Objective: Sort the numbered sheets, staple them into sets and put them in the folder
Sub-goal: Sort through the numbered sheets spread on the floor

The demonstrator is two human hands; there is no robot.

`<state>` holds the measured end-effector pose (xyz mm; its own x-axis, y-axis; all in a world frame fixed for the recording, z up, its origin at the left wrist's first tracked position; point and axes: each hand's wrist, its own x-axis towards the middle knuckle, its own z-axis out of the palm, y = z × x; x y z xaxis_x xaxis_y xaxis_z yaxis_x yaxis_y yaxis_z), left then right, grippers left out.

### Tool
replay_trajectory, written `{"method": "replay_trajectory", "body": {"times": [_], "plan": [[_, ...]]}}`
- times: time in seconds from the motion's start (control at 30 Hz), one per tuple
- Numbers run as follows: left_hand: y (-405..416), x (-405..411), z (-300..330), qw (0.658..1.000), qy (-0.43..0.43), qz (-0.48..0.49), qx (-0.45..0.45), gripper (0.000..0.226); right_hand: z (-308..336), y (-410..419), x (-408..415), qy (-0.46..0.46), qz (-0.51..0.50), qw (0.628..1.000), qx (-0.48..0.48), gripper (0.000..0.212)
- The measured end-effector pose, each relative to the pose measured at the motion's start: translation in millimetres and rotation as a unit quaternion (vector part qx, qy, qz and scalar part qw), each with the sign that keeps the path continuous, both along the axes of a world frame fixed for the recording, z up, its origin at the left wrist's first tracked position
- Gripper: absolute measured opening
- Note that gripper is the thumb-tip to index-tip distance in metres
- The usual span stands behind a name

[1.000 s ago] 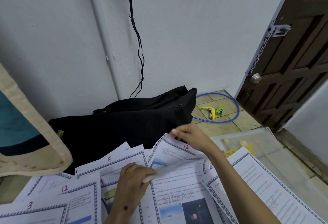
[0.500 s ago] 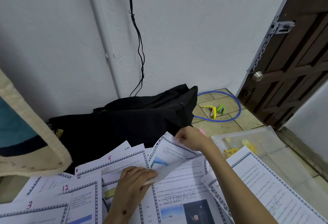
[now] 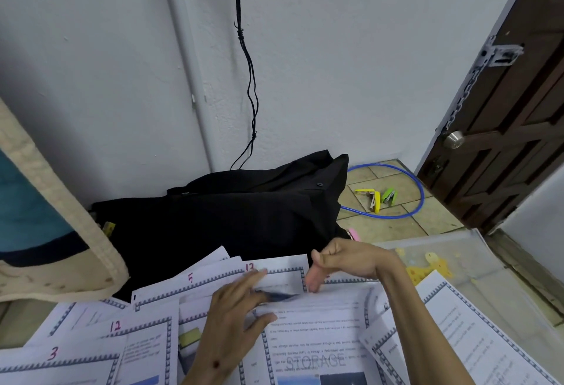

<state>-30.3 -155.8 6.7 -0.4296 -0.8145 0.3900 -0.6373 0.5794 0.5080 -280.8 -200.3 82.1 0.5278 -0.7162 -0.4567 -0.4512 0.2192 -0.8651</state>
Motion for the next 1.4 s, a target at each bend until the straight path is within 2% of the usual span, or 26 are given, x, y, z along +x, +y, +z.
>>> {"method": "replay_trajectory", "body": {"times": [0.07,0.13,0.2,0.27,0.3,0.4,0.47,0.5,0.57,0.6,0.7,0.8,0.87,0.97,1.03,1.13,1.17,1.23,1.33,1.4], "plan": [[-1.0,0.2,-0.3,0.998,0.016,-0.033,-0.046,0.024,-6.4,-3.9,2.3,-0.071,-0.117,0.99,0.041,0.063],[0.2,4.9,-5.6,0.995,0.013,-0.06,-0.084,0.032,-11.5,-12.9,-2.3,-0.1,-0.27,0.957,-0.029,0.052],[2.3,10.6,-12.5,0.991,-0.029,-0.071,-0.111,0.048,-14.1,-20.1,-9.1,-0.063,-0.315,0.938,-0.127,0.03],[3.4,12.3,-18.2,0.986,-0.08,-0.071,-0.129,0.071,-13.7,-23.4,-12.5,0.007,-0.264,0.947,-0.18,0.016],[3.6,13.4,-23.0,0.986,-0.087,-0.066,-0.126,0.068,-13.8,-25.7,-13.7,0.046,-0.227,0.955,-0.187,0.014],[2.9,11.1,-28.7,0.989,0.0,-0.046,-0.142,0.041,-13.8,-29.5,-14.5,0.175,-0.132,0.968,-0.121,0.014],[3.9,7.4,-25.5,0.99,0.027,-0.035,-0.136,0.031,-16.9,-31.6,-12.7,0.266,-0.077,0.959,-0.065,0.025],[3.9,6.9,-23.4,0.993,0.017,-0.032,-0.112,0.025,-18.1,-32.2,-10.9,0.296,-0.058,0.952,-0.048,0.028],[2.6,0.6,-9.6,1.0,-0.014,0.013,-0.015,0.02,-19.9,-33.6,-7.1,0.318,-0.047,0.945,-0.05,0.02],[4.2,-3.3,-1.7,0.997,-0.002,0.054,0.046,0.022,-20.0,-34.7,-5.6,0.312,-0.057,0.947,-0.057,0.019],[3.5,-10.7,7.1,0.964,0.066,0.114,0.231,0.066,-19.5,-35.5,-4.8,0.306,-0.085,0.945,-0.079,0.03],[-4.4,-15.4,11.9,0.963,0.072,0.118,0.23,0.082,-14.9,-33.8,-4.7,0.411,-0.031,0.906,-0.092,0.018],[-13.1,-18.0,13.8,0.979,0.048,0.114,0.164,0.083,-12.5,-32.8,-4.8,0.456,-0.009,0.887,-0.069,0.029],[-35.2,-17.2,21.9,0.984,-0.005,0.123,0.126,0.083,-7.0,-31.9,-7.7,0.466,-0.011,0.883,-0.059,0.032],[-53.6,-16.2,28.1,0.974,-0.074,0.109,0.183,0.085,-4.4,-31.5,-10.6,0.469,-0.012,0.881,-0.055,0.031],[-73.4,-15.9,28.7,0.953,-0.147,0.102,0.246,0.07,-4.2,-28.9,-14.5,0.438,-0.02,0.898,-0.051,0.021],[-76.3,-15.6,27.3,0.951,-0.151,0.1,0.25,0.07,-5.8,-27.2,-16.9,0.42,-0.028,0.905,-0.057,0.014],[-78.2,-15.6,24.2,0.954,-0.141,0.094,0.246,0.059,-6.9,-23.8,-20.7,0.374,-0.058,0.922,-0.084,0.019],[-74.6,-16.2,27.9,0.964,-0.124,0.078,0.222,0.02,-3.7,-22.2,-25.2,0.29,-0.122,0.94,-0.134,0.027],[-74.0,-15.8,32.6,0.967,-0.101,0.079,0.22,0.02,4.0,-22.4,-24.8,0.248,-0.147,0.942,-0.174,0.029]]}}
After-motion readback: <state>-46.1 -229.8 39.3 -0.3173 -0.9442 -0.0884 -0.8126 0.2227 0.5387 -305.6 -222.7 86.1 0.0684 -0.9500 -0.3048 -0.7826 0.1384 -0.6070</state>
